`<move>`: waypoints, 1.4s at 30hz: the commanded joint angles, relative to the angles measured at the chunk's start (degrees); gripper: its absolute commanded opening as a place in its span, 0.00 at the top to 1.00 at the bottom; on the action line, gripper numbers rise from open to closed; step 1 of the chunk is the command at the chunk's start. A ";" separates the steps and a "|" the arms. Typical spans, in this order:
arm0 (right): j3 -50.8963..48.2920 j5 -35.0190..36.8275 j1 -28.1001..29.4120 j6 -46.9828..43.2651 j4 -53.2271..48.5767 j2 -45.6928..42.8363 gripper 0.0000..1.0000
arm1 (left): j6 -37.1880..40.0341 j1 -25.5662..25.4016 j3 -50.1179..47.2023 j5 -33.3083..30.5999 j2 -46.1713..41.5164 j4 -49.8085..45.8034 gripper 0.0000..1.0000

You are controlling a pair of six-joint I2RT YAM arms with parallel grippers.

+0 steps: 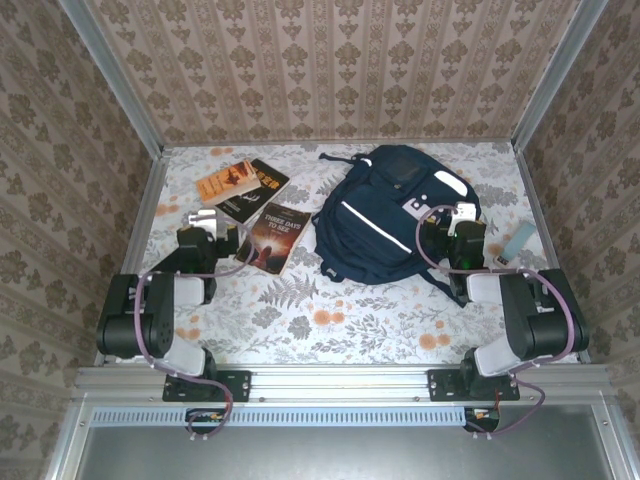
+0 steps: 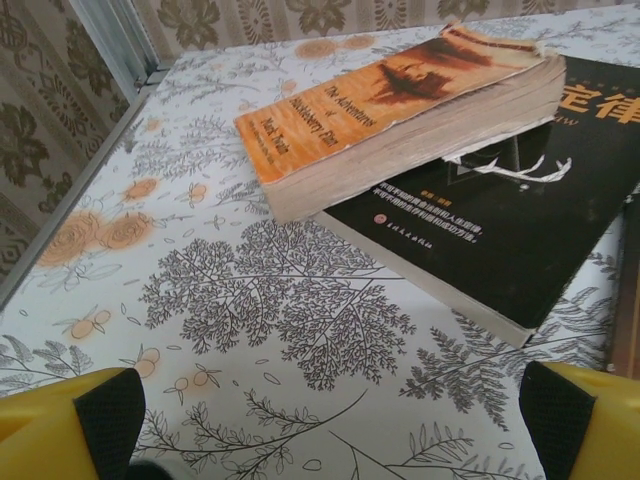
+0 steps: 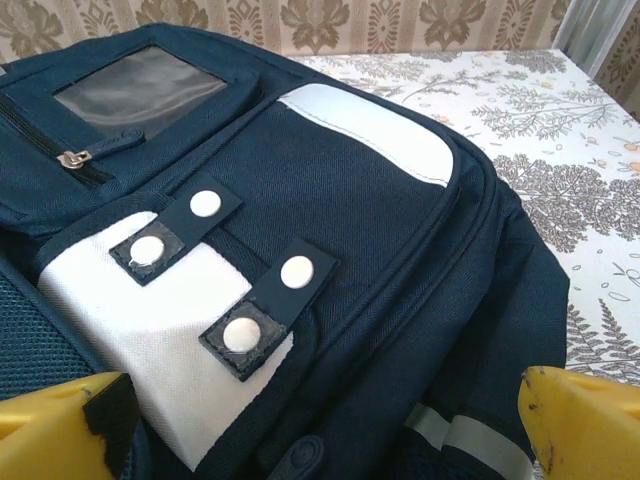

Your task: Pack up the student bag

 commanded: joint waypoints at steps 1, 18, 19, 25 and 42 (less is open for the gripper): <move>3.93 0.08 -0.14 0.67 -9.14 -5.67 0.00 | 1.80 -1.09 2.59 -3.71 -5.64 -5.91 0.00; 28.52 -10.01 6.00 26.33 -61.98 -15.42 0.07 | -26.55 -5.68 25.24 5.66 -23.09 -60.62 0.00; 29.63 -10.27 8.16 26.49 -62.92 -14.07 0.06 | -27.26 -5.85 25.82 7.26 -23.01 -62.61 0.00; 39.00 -9.22 18.83 28.33 -64.95 -0.20 0.08 | -28.86 -8.70 24.28 11.64 -23.79 -66.25 0.00; 76.74 -17.02 24.28 26.74 -71.47 41.47 0.17 | -32.32 -15.09 19.04 14.34 -24.60 -67.62 0.00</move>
